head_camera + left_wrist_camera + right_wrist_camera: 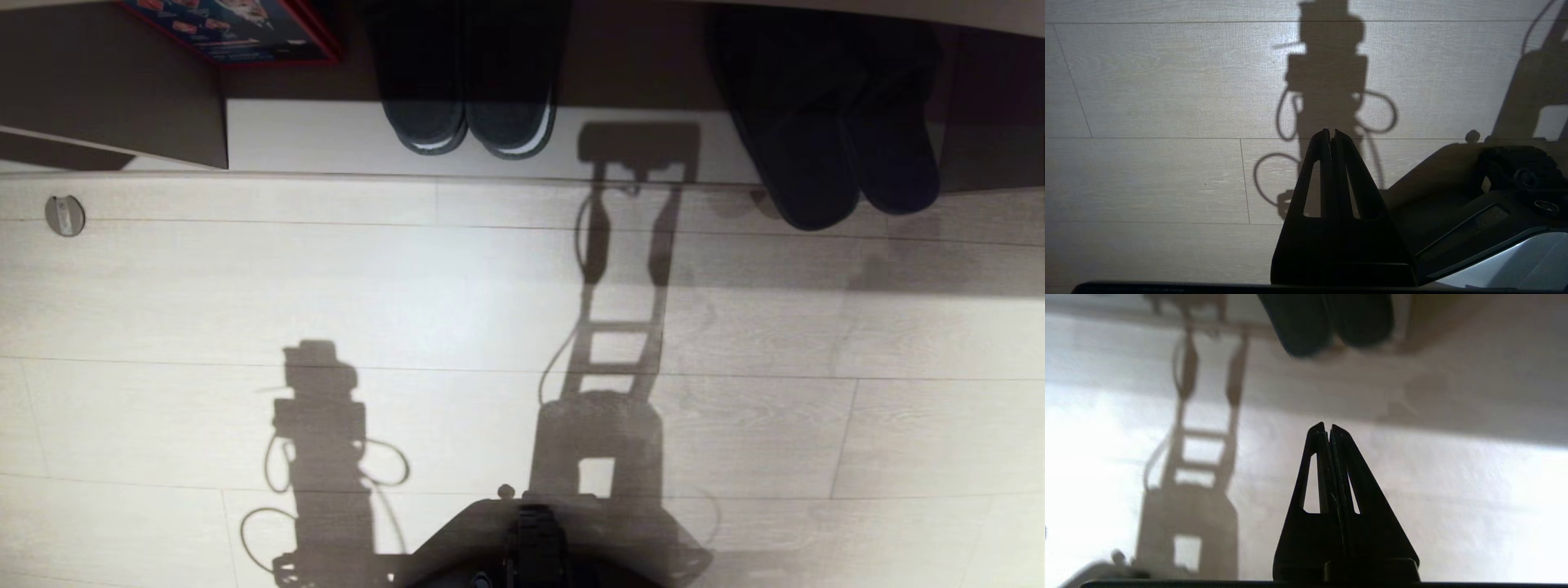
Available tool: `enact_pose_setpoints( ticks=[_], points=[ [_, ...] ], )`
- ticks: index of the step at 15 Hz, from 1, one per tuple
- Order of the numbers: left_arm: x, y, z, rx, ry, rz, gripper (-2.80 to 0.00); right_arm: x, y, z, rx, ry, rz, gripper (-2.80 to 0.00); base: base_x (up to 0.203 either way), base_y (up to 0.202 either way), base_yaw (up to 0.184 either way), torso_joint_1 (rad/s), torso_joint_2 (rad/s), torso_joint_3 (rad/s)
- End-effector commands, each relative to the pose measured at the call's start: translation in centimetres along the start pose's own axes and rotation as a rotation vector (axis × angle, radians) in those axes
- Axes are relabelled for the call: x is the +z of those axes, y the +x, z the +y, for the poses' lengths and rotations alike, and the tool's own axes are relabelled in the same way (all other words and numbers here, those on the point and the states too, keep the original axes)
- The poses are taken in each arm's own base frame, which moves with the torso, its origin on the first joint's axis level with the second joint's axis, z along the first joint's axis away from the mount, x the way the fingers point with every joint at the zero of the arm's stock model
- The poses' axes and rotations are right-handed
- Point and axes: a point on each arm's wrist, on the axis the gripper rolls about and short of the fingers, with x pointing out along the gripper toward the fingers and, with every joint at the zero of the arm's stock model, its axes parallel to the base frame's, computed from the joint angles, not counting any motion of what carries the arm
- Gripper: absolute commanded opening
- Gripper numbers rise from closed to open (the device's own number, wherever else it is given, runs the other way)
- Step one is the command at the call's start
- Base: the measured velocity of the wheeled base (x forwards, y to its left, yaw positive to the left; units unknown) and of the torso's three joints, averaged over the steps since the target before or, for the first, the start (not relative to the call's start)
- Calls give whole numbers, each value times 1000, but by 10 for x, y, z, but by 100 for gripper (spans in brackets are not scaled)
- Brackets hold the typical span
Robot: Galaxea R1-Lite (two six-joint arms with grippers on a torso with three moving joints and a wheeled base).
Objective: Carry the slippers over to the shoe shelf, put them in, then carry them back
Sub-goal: Pick up the slippers in the shoe cabinet
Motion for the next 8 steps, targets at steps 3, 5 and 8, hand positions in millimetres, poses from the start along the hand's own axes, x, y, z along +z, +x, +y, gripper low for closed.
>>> enact_pose_setpoints(
  ticks=[3, 5, 8],
  points=[
    [0, 0, 0, 1, 1, -1, -280, -23, -39, 0, -64, -20, -59, -280, 0, 0, 0, 0, 0, 0],
    [0, 0, 0, 1, 2, -1, -280, -38, -53, 2, -27, -26, -34, -280, 0, 0, 0, 0, 0, 0],
    [0, 0, 0, 1, 2, -1, -280, -73, -65, 5, 22, -18, 113, -280, 0, 0, 0, 0, 0, 0]
  ],
)
